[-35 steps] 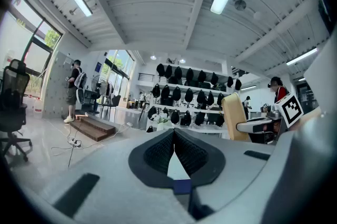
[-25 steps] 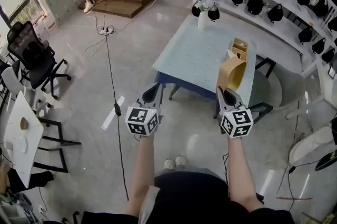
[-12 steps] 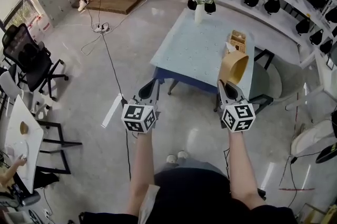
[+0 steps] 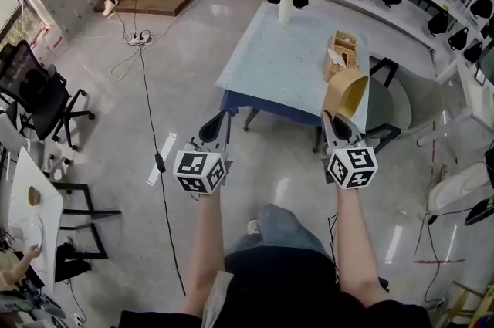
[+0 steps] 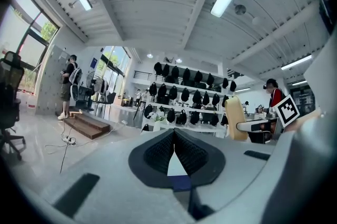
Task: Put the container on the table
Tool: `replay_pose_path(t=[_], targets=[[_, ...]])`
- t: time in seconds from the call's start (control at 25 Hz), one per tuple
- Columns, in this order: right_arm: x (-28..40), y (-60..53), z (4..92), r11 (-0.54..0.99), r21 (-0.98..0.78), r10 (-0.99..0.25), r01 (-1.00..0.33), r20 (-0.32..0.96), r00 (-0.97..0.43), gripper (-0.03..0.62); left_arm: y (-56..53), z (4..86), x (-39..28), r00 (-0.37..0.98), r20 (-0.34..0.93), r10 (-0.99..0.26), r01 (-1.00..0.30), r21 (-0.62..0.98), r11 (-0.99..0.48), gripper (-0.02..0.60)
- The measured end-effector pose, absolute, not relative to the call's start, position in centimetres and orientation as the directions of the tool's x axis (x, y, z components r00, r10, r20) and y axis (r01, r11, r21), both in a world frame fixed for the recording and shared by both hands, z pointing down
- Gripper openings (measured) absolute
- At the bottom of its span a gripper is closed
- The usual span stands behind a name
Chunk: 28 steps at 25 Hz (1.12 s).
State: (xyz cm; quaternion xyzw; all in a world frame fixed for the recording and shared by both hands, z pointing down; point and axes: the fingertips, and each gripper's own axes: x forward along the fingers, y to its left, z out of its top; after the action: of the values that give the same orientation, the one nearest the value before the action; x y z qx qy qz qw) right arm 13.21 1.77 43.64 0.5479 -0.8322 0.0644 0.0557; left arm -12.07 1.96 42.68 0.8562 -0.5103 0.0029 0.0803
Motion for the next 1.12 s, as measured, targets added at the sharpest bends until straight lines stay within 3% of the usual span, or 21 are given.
replay_pose_path(t=[0.6,1.12], targets=[[13.3,-0.9,44.8,0.399,-0.032,-0.898,-0.916,0.187,-0.398,0.003,-1.1,43.4,-12.2,0.48,0.092,-0.873,-0.875,0.131,-0.467,0.009],[12.2,-14.2,46.9,0.451,-0.042,-0.872,-0.891,0.193,-0.45,0.003,-12.4,46.2,-11.9,0.453,0.128,-0.882,-0.89,0.119,-0.439,0.009]])
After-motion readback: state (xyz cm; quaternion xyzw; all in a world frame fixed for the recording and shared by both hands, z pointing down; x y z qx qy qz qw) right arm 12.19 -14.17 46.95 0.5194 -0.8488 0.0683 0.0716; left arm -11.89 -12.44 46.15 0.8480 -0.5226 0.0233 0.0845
